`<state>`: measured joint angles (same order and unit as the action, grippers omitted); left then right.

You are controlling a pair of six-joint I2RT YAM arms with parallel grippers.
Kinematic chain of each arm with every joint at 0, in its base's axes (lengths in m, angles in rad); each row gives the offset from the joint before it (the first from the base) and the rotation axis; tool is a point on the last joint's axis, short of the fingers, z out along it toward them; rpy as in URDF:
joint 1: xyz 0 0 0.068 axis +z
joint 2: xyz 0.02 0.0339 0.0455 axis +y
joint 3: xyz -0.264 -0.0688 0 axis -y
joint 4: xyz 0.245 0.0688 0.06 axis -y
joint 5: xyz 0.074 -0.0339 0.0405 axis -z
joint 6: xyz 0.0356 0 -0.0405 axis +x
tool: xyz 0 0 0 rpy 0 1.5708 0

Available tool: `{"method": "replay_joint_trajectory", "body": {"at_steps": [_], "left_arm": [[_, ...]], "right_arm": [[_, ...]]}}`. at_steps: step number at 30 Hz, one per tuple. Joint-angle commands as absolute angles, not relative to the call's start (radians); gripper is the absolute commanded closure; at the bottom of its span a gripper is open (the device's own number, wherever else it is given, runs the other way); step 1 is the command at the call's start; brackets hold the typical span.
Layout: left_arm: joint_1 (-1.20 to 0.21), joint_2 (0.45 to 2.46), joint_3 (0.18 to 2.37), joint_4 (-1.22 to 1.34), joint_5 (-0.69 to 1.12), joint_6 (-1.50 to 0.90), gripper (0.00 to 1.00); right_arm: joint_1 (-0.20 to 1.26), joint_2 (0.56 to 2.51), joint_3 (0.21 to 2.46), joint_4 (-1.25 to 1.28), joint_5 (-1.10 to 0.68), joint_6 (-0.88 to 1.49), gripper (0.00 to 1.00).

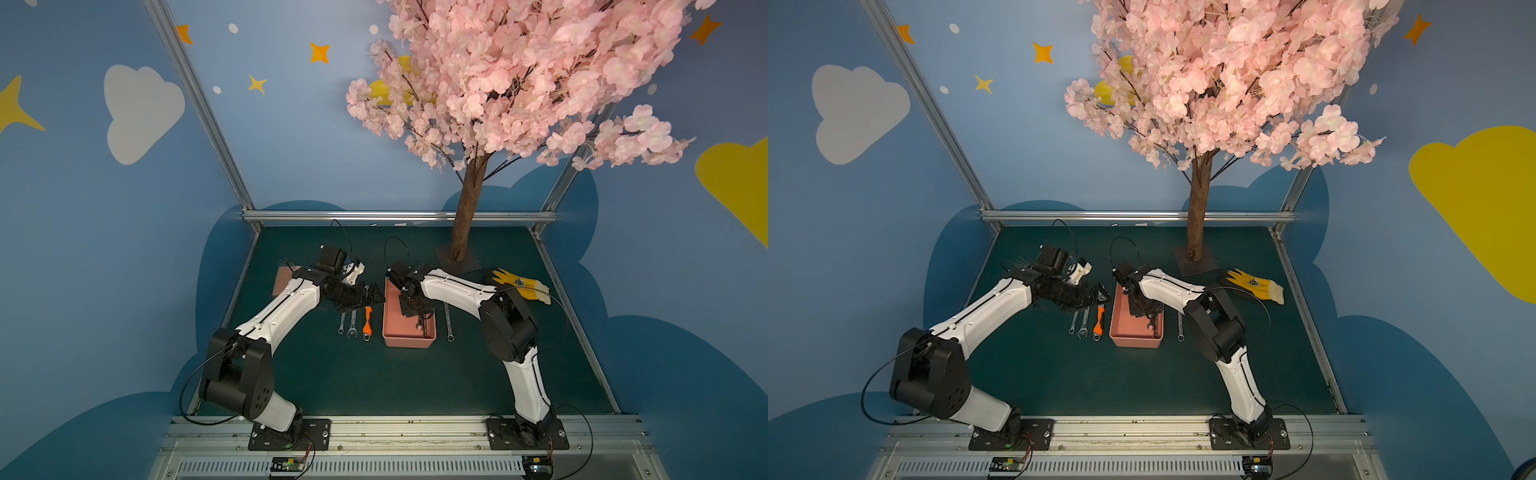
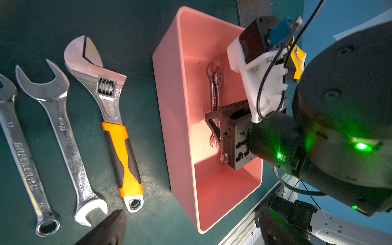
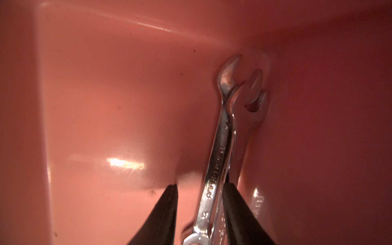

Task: Take out the wrench from the storage box
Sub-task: Pick up the wrench from the storage box.

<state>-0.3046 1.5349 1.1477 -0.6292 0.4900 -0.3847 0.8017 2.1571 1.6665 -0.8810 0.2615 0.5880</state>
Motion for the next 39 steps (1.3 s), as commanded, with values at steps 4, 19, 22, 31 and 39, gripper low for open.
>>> {"method": "replay_joint_trajectory", "body": {"at_steps": [4, 19, 22, 31, 39], "left_arm": [[-0.301, 1.554, 1.140, -0.641, 0.503, -0.367, 0.00], [-0.301, 1.555, 1.134, -0.643, 0.501, -0.362, 0.00], [-0.301, 1.555, 1.134, -0.644, 0.501, -0.361, 0.00], [-0.300, 1.562, 1.136, -0.638, 0.509, -0.362, 0.00], [-0.301, 1.556, 1.130, -0.640, 0.509, -0.360, 0.00]], "right_arm": [[0.787, 2.233, 1.673, -0.863, 0.197, 0.610, 0.61], [0.799, 2.209, 1.643, -0.778, 0.097, 0.604, 0.63], [0.807, 2.208, 1.668, -0.831, 0.148, 0.598, 0.63], [0.810, 2.157, 1.718, -0.950, 0.320, 0.572, 0.63], [0.799, 2.202, 1.728, -0.966, 0.312, 0.572, 0.68]]}}
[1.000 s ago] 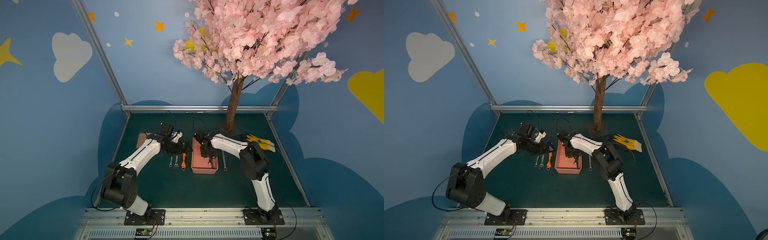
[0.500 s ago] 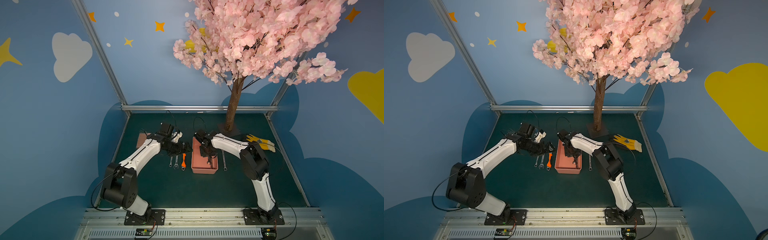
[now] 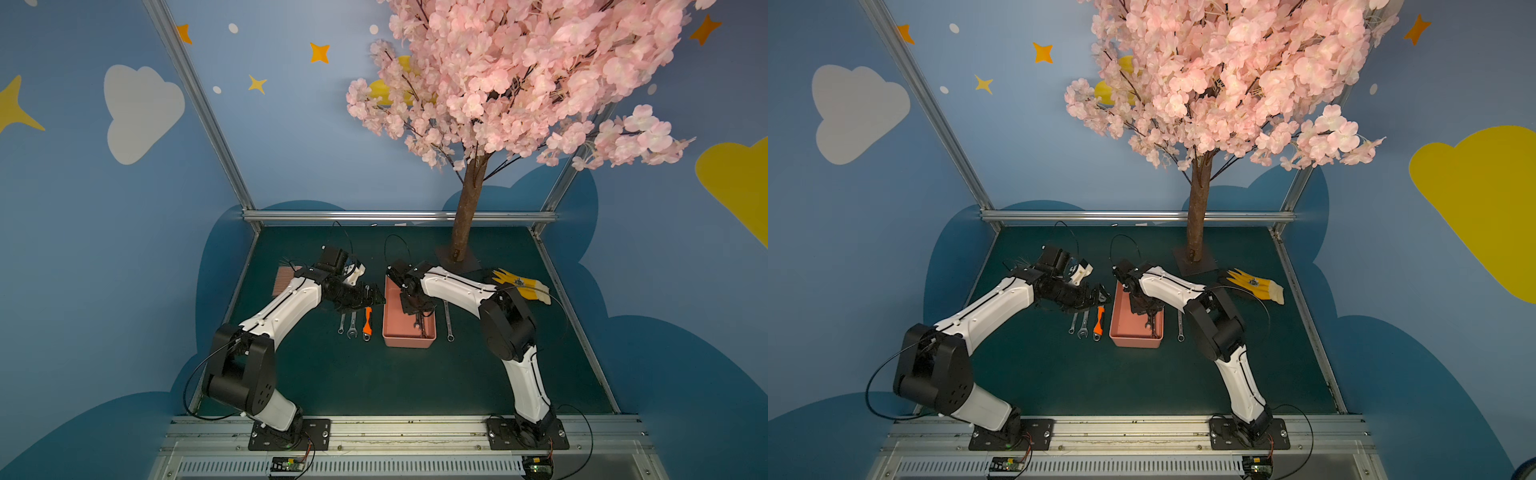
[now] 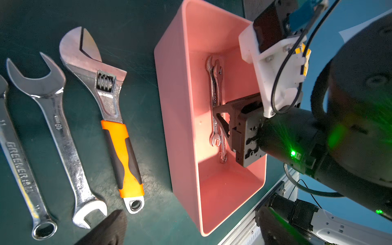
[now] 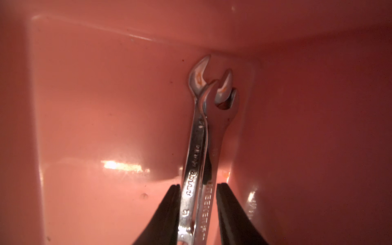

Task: Take out the wrench from the storage box
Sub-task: Pick up the wrench from the storage box.

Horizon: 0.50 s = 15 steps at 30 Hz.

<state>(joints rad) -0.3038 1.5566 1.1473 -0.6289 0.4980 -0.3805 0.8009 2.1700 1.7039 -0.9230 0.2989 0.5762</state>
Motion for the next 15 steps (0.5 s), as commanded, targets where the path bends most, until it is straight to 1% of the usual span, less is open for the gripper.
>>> {"method": "replay_joint_trajectory", "body": {"at_steps": [1, 2, 6, 12, 15], "left_arm": [[-0.301, 1.555, 1.128, -0.642, 0.508, -0.359, 0.00], [-0.301, 1.555, 1.129, -0.643, 0.506, -0.358, 0.00], [-0.301, 1.558, 1.128, -0.641, 0.506, -0.357, 0.00], [-0.301, 1.564, 1.130, -0.641, 0.508, -0.356, 0.00], [-0.300, 1.563, 1.131, -0.644, 0.505, -0.353, 0.00]], "right_arm": [[0.798, 2.206, 1.729, -0.966, 0.311, 0.572, 0.69], [0.793, 2.214, 1.732, -0.966, 0.300, 0.571, 0.71], [0.782, 2.232, 1.730, -0.966, 0.273, 0.574, 0.72], [0.778, 2.209, 1.684, -0.840, 0.107, 0.572, 0.70], [0.785, 2.209, 1.688, -0.812, 0.064, 0.569, 0.70]]}}
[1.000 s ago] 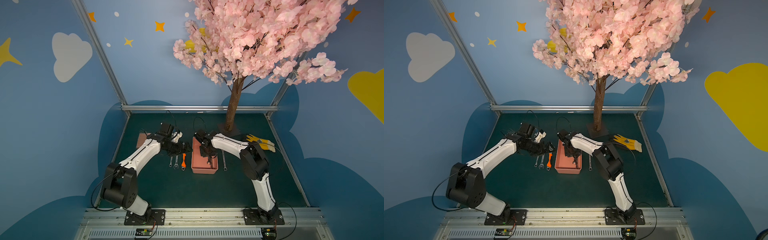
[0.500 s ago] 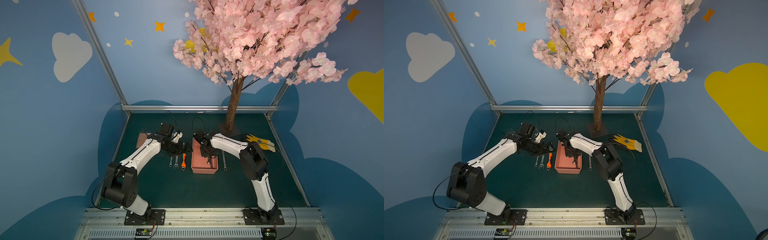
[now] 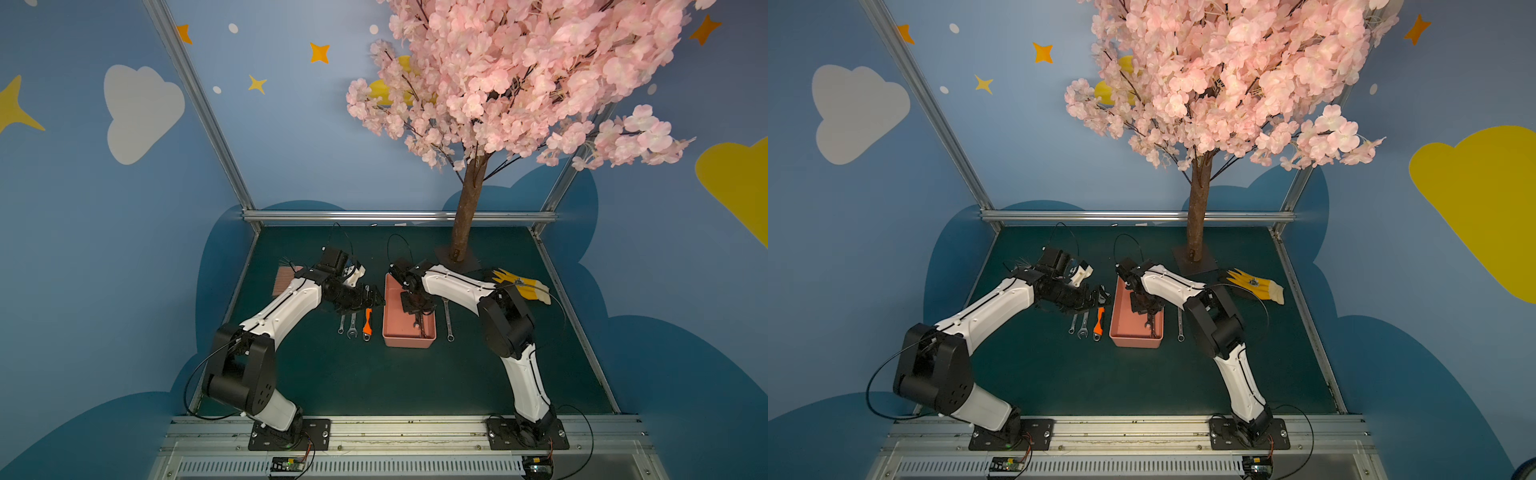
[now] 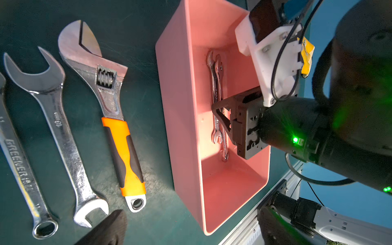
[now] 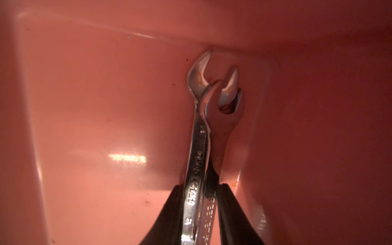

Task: Take out the wrench from the storage box
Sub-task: Pick up the wrench from the storage box.

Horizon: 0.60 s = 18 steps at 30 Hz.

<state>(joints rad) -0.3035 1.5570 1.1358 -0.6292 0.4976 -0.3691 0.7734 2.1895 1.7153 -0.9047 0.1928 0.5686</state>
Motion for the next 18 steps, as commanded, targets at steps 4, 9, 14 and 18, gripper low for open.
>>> {"method": "replay_joint_trajectory", "body": {"at_steps": [4, 9, 14, 18], "left_arm": [[-0.300, 1.563, 1.131, -0.644, 0.505, -0.353, 0.00], [-0.299, 1.568, 1.137, -0.644, 0.505, -0.353, 0.00], [-0.299, 1.566, 1.140, -0.648, 0.505, -0.353, 0.00], [-0.299, 1.573, 1.140, -0.647, 0.508, -0.353, 0.00]], "right_arm": [[0.792, 2.214, 1.703, -0.808, 0.037, 0.572, 0.70], [0.808, 2.217, 1.729, -0.800, 0.016, 0.569, 0.70], [0.801, 2.180, 1.740, -0.860, 0.112, 0.561, 0.70], [0.786, 2.149, 1.720, -0.885, 0.165, 0.561, 0.71]]}}
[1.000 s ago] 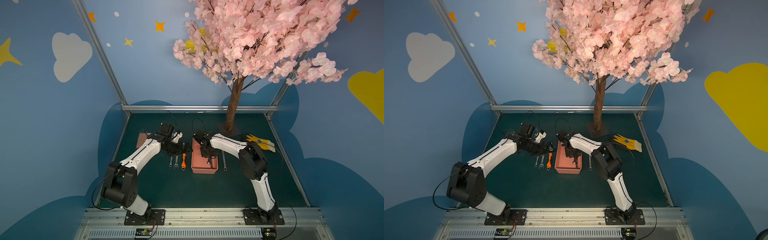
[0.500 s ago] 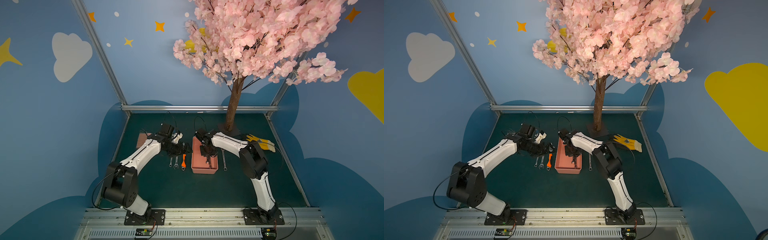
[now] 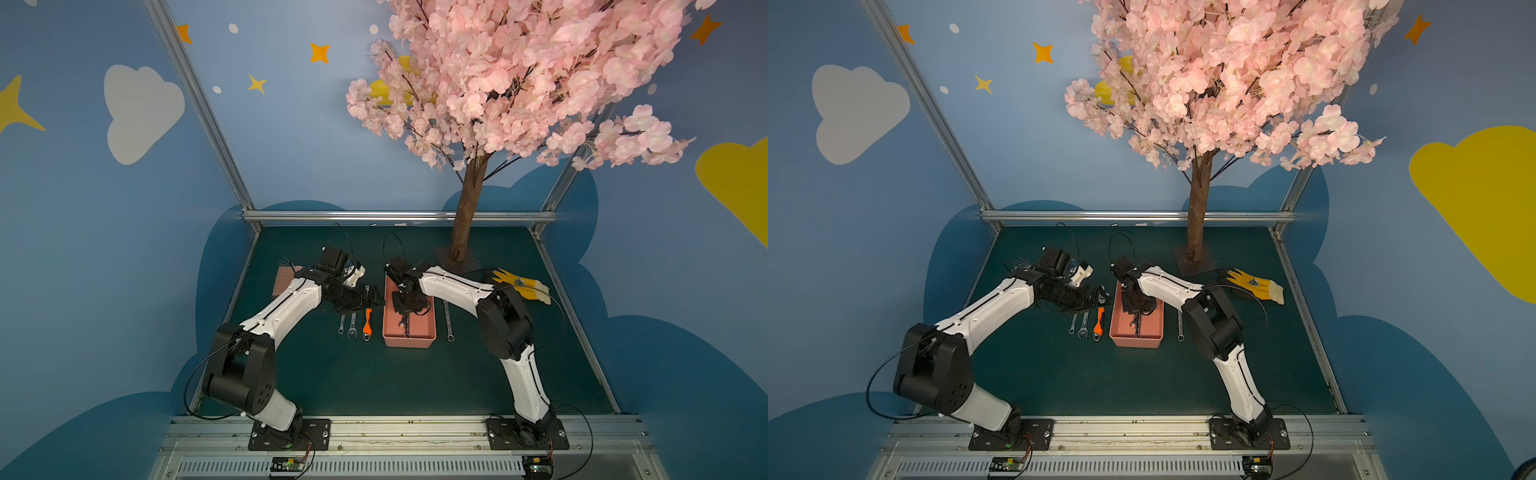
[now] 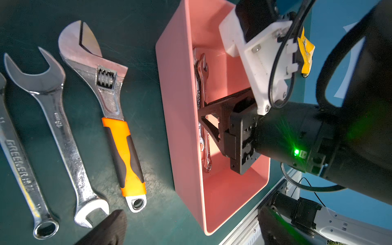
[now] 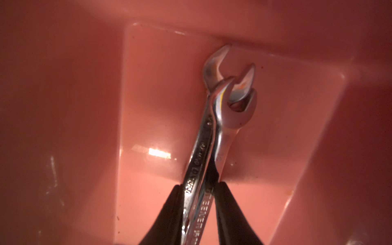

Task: Take out the wrench from the storage box
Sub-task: Pick up the wrench from the storage box.

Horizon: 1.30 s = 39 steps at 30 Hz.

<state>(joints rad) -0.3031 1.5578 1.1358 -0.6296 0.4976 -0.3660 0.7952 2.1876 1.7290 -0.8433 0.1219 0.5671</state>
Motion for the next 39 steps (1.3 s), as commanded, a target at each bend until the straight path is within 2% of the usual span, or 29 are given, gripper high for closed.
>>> {"method": "replay_joint_trajectory", "body": {"at_steps": [1, 13, 19, 24, 32, 39], "left_arm": [[-0.299, 1.576, 1.141, -0.646, 0.509, -0.354, 0.00], [-0.299, 1.568, 1.134, -0.652, 0.504, -0.353, 0.00], [-0.299, 1.566, 1.134, -0.652, 0.504, -0.350, 0.00], [-0.299, 1.574, 1.137, -0.649, 0.508, -0.351, 0.00], [-0.299, 1.569, 1.137, -0.654, 0.504, -0.349, 0.00], [-0.299, 1.580, 1.142, -0.654, 0.510, -0.347, 0.00]], "right_arm": [[0.783, 2.152, 1.717, -0.887, 0.160, 0.564, 0.70], [0.763, 2.199, 1.675, -0.835, 0.060, 0.604, 0.70], [0.769, 2.190, 1.697, -0.918, 0.168, 0.586, 0.70], [0.770, 2.217, 1.710, -0.933, 0.171, 0.582, 0.69], [0.770, 2.260, 1.687, -0.866, 0.066, 0.613, 0.68], [0.771, 2.283, 1.671, -0.850, 0.057, 0.638, 0.71]]}}
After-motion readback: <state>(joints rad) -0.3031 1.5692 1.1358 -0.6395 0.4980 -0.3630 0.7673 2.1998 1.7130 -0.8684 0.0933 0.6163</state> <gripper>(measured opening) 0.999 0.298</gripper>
